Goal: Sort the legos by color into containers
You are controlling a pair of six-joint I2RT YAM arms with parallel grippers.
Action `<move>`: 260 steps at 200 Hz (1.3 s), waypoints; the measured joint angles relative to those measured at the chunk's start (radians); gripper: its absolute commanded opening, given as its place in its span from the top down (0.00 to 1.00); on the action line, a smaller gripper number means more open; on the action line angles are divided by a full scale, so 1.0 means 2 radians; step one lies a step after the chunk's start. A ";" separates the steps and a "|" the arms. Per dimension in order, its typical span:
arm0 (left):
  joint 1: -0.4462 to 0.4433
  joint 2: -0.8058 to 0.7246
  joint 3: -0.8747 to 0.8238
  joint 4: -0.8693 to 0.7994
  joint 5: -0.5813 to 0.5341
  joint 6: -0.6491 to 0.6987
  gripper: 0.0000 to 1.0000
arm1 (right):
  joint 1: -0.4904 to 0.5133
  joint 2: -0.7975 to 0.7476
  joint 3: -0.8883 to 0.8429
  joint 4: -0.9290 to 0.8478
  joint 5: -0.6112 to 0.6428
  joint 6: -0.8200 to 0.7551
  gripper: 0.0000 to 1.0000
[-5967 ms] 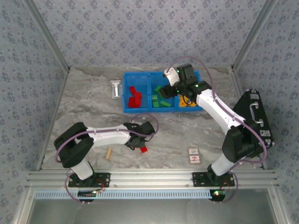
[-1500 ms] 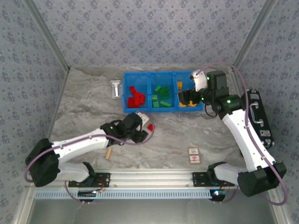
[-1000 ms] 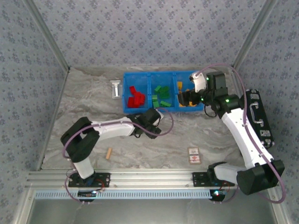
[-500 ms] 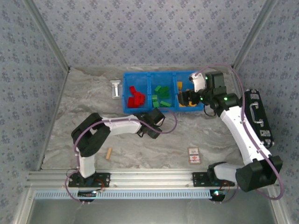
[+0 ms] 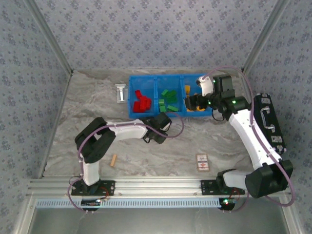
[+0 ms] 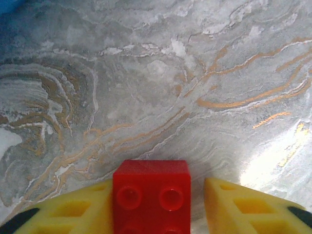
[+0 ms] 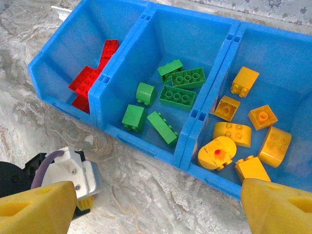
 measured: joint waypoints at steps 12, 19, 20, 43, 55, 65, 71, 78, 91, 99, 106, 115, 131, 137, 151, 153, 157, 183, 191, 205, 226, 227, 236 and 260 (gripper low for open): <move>0.001 0.000 0.000 0.000 -0.002 -0.002 0.61 | 0.000 0.001 0.000 0.000 0.000 0.000 0.11; 0.002 0.000 0.000 -0.001 -0.006 -0.005 0.62 | 0.000 0.002 0.000 0.000 0.000 0.000 0.11; 0.003 0.000 0.000 -0.001 -0.006 -0.005 0.63 | 0.000 0.002 0.000 0.000 0.000 0.000 0.11; 0.019 -0.010 -0.002 -0.005 -0.019 -0.009 0.64 | 0.000 0.002 0.000 0.000 0.000 0.000 0.11; 0.033 -0.020 -0.002 -0.008 -0.027 -0.009 0.65 | 0.000 0.002 0.000 0.000 0.000 0.001 0.11; 0.045 -0.032 -0.001 -0.010 -0.033 -0.008 0.65 | 0.000 0.001 0.000 0.000 0.000 0.003 0.11; 0.052 -0.038 0.002 -0.015 -0.037 -0.005 0.65 | 0.000 -0.001 -0.002 0.001 0.000 0.004 0.11; 0.060 -0.046 0.010 -0.023 -0.043 -0.001 0.65 | 0.000 -0.005 -0.007 0.001 0.000 0.008 0.11; 0.075 -0.055 0.035 -0.031 -0.051 0.010 0.65 | 0.000 -0.020 -0.027 0.005 -0.001 0.016 0.11; 0.083 -0.057 0.057 -0.032 -0.054 0.018 0.65 | 0.000 -0.032 -0.045 0.006 -0.002 0.021 0.11; 0.090 -0.058 0.076 -0.031 -0.055 0.024 0.65 | 0.000 -0.042 -0.061 0.006 -0.004 0.027 0.11; 0.101 -0.058 0.103 -0.029 -0.057 0.034 0.65 | 0.000 -0.054 -0.080 0.006 -0.007 0.037 0.11; 0.119 -0.052 0.143 -0.027 -0.060 0.048 0.65 | 0.002 -0.070 -0.108 0.006 -0.012 0.053 0.11; 0.126 -0.047 0.157 -0.026 -0.063 0.051 0.65 | 0.003 -0.076 -0.118 0.007 -0.013 0.061 0.11; 0.143 -0.028 0.181 -0.019 -0.067 0.053 0.65 | 0.013 -0.093 -0.136 0.012 -0.015 0.076 0.11; 0.145 -0.026 0.183 -0.018 -0.067 0.053 0.65 | 0.014 -0.095 -0.138 0.012 -0.015 0.078 0.11; 0.150 -0.020 0.186 -0.016 -0.068 0.053 0.65 | 0.019 -0.101 -0.143 0.014 -0.014 0.083 0.11; 0.173 0.028 0.190 -0.015 -0.068 0.052 0.63 | 0.045 -0.144 -0.166 0.020 -0.012 0.109 0.11; 0.177 0.042 0.192 -0.017 -0.068 0.051 0.57 | 0.051 -0.159 -0.175 0.021 -0.010 0.115 0.11; 0.181 0.063 0.195 -0.020 -0.067 0.048 0.45 | 0.057 -0.179 -0.191 0.022 -0.006 0.126 0.11; 0.182 0.076 0.199 -0.023 -0.065 0.049 0.32 | 0.060 -0.197 -0.212 0.021 -0.001 0.138 0.11; 0.182 0.076 0.199 -0.023 -0.065 0.050 0.32 | 0.060 -0.198 -0.214 0.021 -0.001 0.138 0.11; 0.182 0.076 0.201 -0.026 -0.065 0.051 0.23 | 0.060 -0.200 -0.218 0.019 0.005 0.140 0.10; 0.187 0.059 0.202 -0.018 -0.073 0.045 0.00 | 0.061 -0.202 -0.219 0.018 0.032 0.138 0.04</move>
